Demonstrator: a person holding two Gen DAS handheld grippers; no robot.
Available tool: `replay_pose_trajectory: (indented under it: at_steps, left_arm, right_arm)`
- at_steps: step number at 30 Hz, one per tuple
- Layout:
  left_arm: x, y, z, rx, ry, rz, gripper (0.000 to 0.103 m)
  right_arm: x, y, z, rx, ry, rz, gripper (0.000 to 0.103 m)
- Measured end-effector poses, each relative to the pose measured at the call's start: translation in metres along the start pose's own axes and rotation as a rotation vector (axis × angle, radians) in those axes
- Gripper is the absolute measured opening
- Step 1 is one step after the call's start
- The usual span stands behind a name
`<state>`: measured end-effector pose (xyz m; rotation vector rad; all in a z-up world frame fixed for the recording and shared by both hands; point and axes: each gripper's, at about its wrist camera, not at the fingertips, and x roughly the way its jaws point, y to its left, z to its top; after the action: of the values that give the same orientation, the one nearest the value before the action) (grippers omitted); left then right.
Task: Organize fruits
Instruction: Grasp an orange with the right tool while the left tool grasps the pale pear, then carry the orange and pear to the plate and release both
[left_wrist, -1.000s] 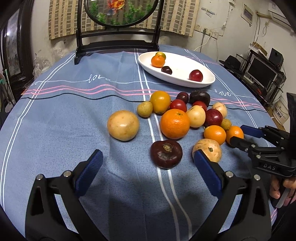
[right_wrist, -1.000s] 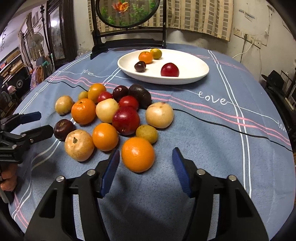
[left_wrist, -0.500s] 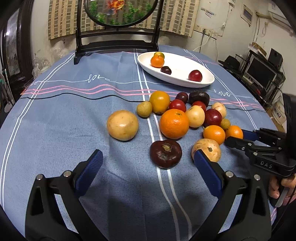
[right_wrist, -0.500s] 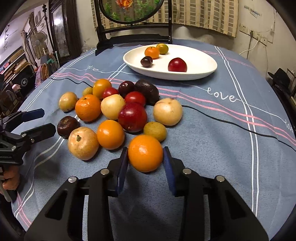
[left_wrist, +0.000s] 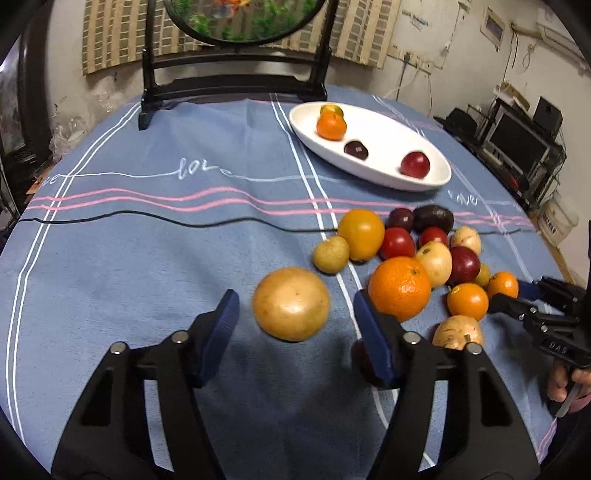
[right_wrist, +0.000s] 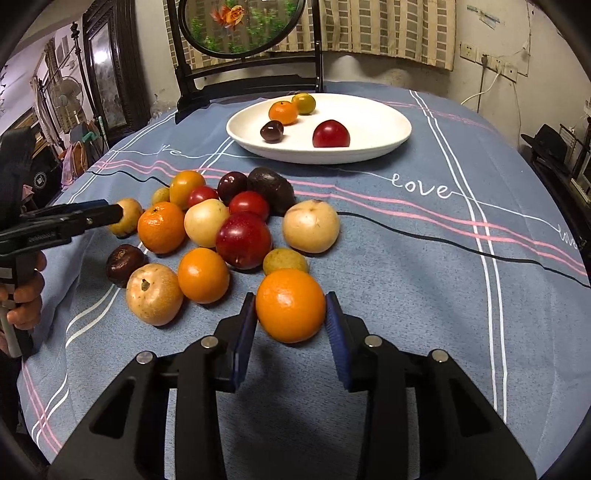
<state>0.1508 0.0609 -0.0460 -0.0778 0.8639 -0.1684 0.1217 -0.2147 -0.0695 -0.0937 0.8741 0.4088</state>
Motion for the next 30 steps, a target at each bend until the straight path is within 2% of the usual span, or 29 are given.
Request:
replay_pose_trajectory:
  at_steps: [3,8,16,18,30]
  left_arm:
    - [0.0,-0.002,0.0,0.009,-0.017,0.013,0.059]
    - [0.006,-0.004,0.0,0.02,0.001,0.017,0.058]
    - [0.009,-0.014,-0.004,0.091,-0.014,0.101,0.05]
    - [0.008,-0.013,-0.004,0.087,-0.016,0.103,0.046]
    - [0.005,-0.011,-0.005,0.067,-0.02,0.089,0.045]
  right_arm:
    - [0.001,0.0,0.0,0.0,0.007,0.001,0.038]
    - [0.001,0.0,0.0,-0.004,0.003,0.001,0.038]
    - [0.0,0.0,0.0,-0.005,0.0,0.001,0.038]
    - [0.0,0.0,0.0,-0.005,-0.001,0.0,0.038]
    - [-0.004,0.0,-0.001,0.001,-0.011,0.0,0.038]
